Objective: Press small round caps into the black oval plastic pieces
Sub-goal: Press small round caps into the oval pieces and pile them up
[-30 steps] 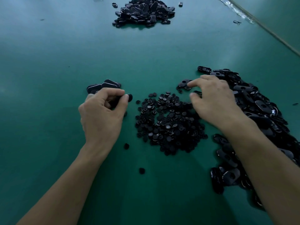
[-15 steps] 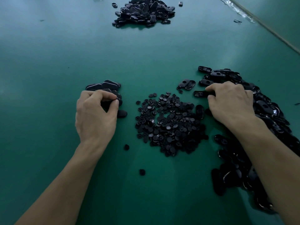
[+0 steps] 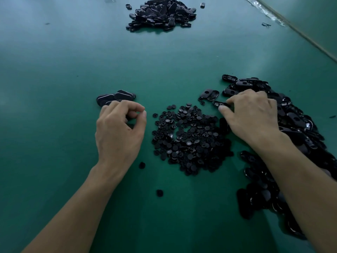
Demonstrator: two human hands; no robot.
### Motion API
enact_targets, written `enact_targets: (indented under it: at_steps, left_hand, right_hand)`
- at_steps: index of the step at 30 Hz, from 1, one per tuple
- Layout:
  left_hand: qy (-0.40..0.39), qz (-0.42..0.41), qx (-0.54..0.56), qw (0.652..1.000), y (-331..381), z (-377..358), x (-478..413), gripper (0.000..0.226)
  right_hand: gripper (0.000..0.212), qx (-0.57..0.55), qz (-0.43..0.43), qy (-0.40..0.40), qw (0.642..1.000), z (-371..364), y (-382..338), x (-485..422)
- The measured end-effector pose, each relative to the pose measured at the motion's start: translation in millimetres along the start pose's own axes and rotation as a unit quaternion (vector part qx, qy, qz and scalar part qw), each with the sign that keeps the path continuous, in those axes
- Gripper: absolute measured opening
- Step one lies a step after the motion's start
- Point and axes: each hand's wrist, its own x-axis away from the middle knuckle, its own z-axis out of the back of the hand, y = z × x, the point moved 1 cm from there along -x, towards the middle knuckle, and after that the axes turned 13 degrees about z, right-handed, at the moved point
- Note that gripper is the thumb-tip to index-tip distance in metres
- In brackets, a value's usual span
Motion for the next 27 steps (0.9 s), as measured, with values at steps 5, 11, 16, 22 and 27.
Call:
enact_targets:
  at_steps: [5, 11, 16, 22, 27]
  left_hand:
    - [-0.017, -0.047, 0.052, 0.997, 6.7, -3.4, 5.5, 0.007]
    - [-0.052, -0.052, 0.123, 0.99, 11.8, -5.1, 9.4, 0.008]
    - [-0.102, -0.06, 0.203, 0.972, 19.7, -7.6, 19.0, 0.025]
    - [-0.153, 0.01, 0.288, 0.945, 23.0, -8.3, 20.6, 0.015]
    - [-0.169, 0.037, 0.321, 0.931, 24.0, -9.8, 18.7, 0.014]
  right_hand:
    - [0.025, -0.026, 0.005, 0.029, 0.999, -0.7, 0.4, 0.0]
    - [0.029, -0.108, 0.039, 0.094, 0.989, 1.2, -1.1, -0.9]
    - [0.019, -0.373, 0.155, 0.067, 0.912, 21.5, -40.4, 8.6]
    - [0.02, -0.431, 0.256, 0.016, 0.865, 22.7, -74.2, 20.6]
    - [0.008, -0.504, 0.211, 0.044, 0.836, 19.5, -70.8, 18.4]
